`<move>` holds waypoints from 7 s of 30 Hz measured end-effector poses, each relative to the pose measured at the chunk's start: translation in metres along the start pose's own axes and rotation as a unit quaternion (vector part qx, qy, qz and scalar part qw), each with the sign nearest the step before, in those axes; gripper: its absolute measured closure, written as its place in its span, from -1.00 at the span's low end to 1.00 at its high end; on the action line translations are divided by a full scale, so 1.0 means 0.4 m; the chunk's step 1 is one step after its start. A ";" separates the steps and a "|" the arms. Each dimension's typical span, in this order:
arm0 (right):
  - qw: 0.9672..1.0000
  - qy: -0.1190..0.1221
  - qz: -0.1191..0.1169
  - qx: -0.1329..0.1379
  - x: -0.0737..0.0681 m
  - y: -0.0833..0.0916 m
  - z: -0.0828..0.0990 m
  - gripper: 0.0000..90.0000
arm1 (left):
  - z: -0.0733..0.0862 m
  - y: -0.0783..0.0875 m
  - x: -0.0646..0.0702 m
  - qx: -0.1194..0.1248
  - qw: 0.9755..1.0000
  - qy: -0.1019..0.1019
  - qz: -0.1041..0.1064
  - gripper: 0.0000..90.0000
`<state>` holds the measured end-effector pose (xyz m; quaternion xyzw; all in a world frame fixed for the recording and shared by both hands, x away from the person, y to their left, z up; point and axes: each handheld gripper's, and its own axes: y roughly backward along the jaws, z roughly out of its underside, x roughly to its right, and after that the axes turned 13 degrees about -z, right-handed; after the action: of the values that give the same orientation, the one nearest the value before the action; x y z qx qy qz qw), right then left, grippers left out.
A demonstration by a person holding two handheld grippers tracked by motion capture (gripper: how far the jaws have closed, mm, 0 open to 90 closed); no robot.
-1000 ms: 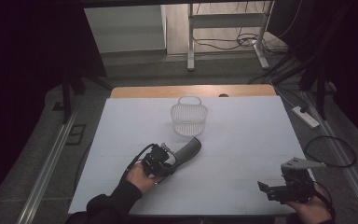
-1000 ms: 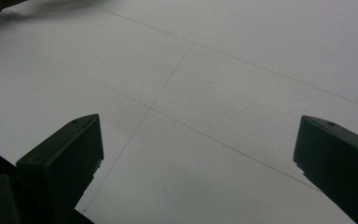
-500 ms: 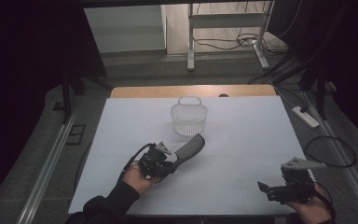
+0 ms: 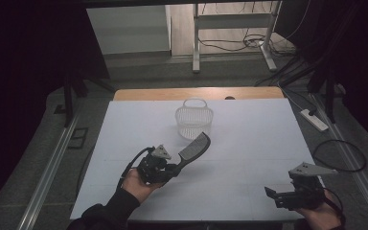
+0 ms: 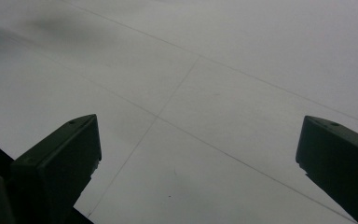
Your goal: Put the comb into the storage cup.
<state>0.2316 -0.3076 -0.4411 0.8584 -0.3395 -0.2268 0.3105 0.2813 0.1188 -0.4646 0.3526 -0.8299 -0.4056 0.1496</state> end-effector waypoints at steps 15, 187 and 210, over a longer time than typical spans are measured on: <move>0.998 0.024 -0.031 0.057 -0.010 0.009 -0.011 -1.00 | 0.012 0.055 0.017 0.046 0.999 0.011 0.017 0.61; 0.948 -0.077 -0.301 0.073 -0.048 -0.183 -0.309 0.85 | 0.033 0.045 0.017 0.081 0.996 0.032 0.036 -0.94; 0.955 -0.077 -0.267 0.101 -0.007 -0.157 -0.335 0.85 | 0.101 0.084 -0.030 0.079 0.996 0.049 0.015 -1.00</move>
<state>0.3380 -0.2183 -0.3893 0.9248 -0.1417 -0.3310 0.1230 0.2526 0.1644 -0.4635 0.3699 -0.8563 -0.3190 0.1680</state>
